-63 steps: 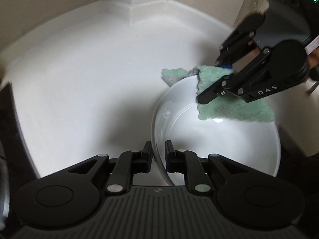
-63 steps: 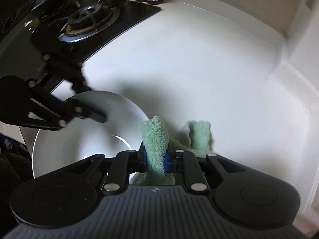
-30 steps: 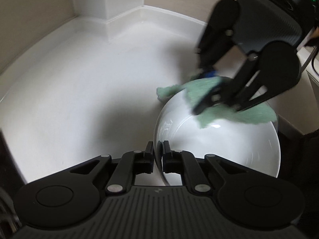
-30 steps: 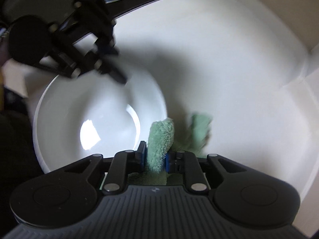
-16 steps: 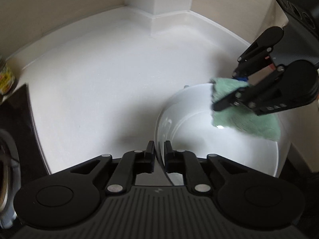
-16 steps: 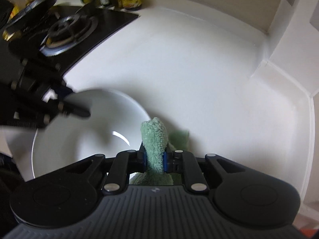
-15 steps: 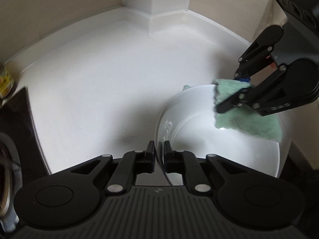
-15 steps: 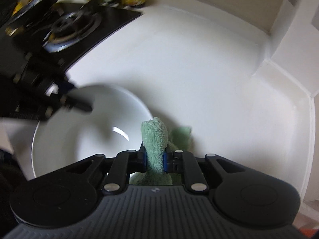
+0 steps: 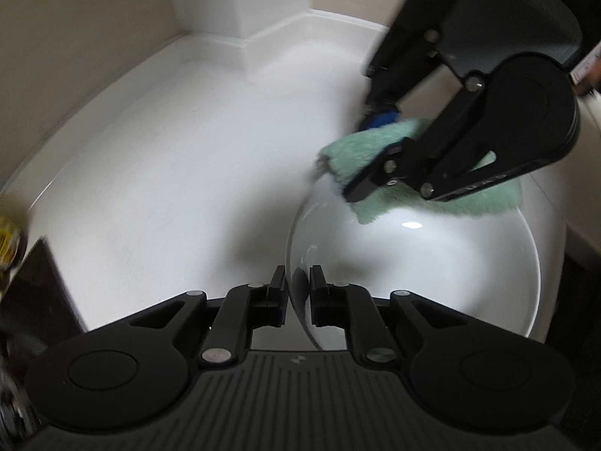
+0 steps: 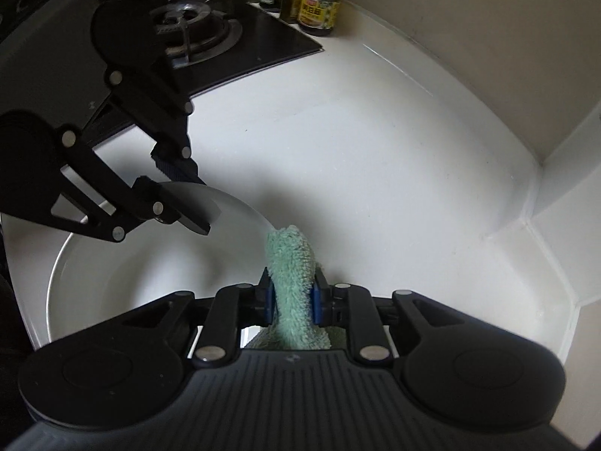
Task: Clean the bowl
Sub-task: 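Hold the rim with the left gripper while the right gripper rubs the cloth along the rim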
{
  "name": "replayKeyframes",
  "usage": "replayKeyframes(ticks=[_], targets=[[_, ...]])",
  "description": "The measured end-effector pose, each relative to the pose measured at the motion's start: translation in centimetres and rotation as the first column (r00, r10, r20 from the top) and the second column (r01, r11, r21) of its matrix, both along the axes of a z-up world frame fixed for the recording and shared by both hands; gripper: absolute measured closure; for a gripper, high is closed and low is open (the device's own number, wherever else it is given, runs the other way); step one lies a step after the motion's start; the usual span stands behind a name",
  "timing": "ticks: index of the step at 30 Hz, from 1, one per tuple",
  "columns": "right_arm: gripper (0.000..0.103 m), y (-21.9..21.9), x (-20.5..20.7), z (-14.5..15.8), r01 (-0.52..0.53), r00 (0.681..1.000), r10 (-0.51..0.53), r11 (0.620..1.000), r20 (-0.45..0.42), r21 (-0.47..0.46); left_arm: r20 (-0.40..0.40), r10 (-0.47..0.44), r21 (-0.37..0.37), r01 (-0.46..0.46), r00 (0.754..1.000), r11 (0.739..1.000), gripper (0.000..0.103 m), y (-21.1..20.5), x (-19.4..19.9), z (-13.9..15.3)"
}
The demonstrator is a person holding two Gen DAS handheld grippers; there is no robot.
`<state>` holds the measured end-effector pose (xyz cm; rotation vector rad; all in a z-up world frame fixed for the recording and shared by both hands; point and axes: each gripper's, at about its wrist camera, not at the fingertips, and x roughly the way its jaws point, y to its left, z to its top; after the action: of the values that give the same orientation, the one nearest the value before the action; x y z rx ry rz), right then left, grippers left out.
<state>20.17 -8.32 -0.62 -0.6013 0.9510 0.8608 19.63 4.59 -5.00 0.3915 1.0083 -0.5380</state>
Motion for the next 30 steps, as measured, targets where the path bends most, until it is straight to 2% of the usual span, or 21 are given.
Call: replayKeyframes(ticks=[4, 6, 9, 12, 13, 15, 17, 21, 24, 27, 30], targets=[[0.090, -1.6, -0.2, 0.0, 0.121, 0.992, -0.120, 0.992, -0.028, 0.036, -0.020, 0.093, -0.061, -0.094, 0.995, 0.994, 0.092, 0.5, -0.3, -0.4], [0.091, -2.4, -0.9, 0.0, 0.167, 0.985, -0.165, 0.985, -0.052, 0.041, -0.036, 0.086, -0.085, -0.089, 0.996, 0.992, 0.094, 0.8, -0.2, -0.6], [0.092, -3.1, -2.0, 0.1, 0.115, 0.990, -0.114, 0.993, -0.087, 0.012, -0.065, 0.014, -0.081, -0.019, 0.998, 0.997, 0.096, 0.6, 0.7, -0.7], [0.089, -3.3, -1.7, -0.3, -0.024, 0.978, 0.016, 0.999, -0.207, -0.037, -0.051, -0.088, -0.060, 0.084, 0.995, 0.995, 0.096, -0.3, 1.1, -0.7], [0.089, -3.1, -1.2, -0.5, -0.035, 0.975, 0.022, 0.998, -0.221, -0.052, -0.048, -0.103, -0.056, 0.101, 0.994, 0.993, 0.096, -0.6, 1.2, -0.7], [0.090, -2.5, -0.4, -0.6, -0.047, 0.978, 0.028, 0.995, -0.205, -0.088, -0.039, -0.148, -0.046, 0.146, 0.988, 0.988, 0.096, -1.0, 1.1, -0.6], [0.089, -1.1, 0.0, -0.9, -0.063, 0.989, 0.047, 0.992, -0.138, -0.111, -0.037, -0.176, -0.038, 0.175, 0.984, 0.984, 0.096, -1.2, 0.4, -0.1], [0.085, 0.9, -0.3, -1.2, -0.103, 0.994, 0.097, 0.989, -0.052, -0.108, -0.040, -0.086, -0.068, 0.083, 0.996, 0.994, 0.095, 0.1, -0.4, 0.4], [0.089, 0.0, 0.0, -1.0, -0.041, 0.997, 0.039, 0.999, -0.061, -0.031, -0.066, 0.037, -0.091, -0.042, 0.997, 0.995, 0.095, 1.4, -2.3, 0.5], [0.091, -1.9, -0.3, -0.9, 0.065, 0.995, -0.062, 0.997, -0.080, 0.030, -0.079, 0.067, -0.132, -0.078, 0.995, 0.988, 0.094, 2.0, -3.2, 0.4], [0.092, -3.1, -1.7, -1.0, 0.078, 0.993, -0.073, 0.996, -0.098, 0.045, -0.079, 0.032, -0.137, -0.043, 0.996, 0.990, 0.096, 2.2, -3.9, 0.4]])
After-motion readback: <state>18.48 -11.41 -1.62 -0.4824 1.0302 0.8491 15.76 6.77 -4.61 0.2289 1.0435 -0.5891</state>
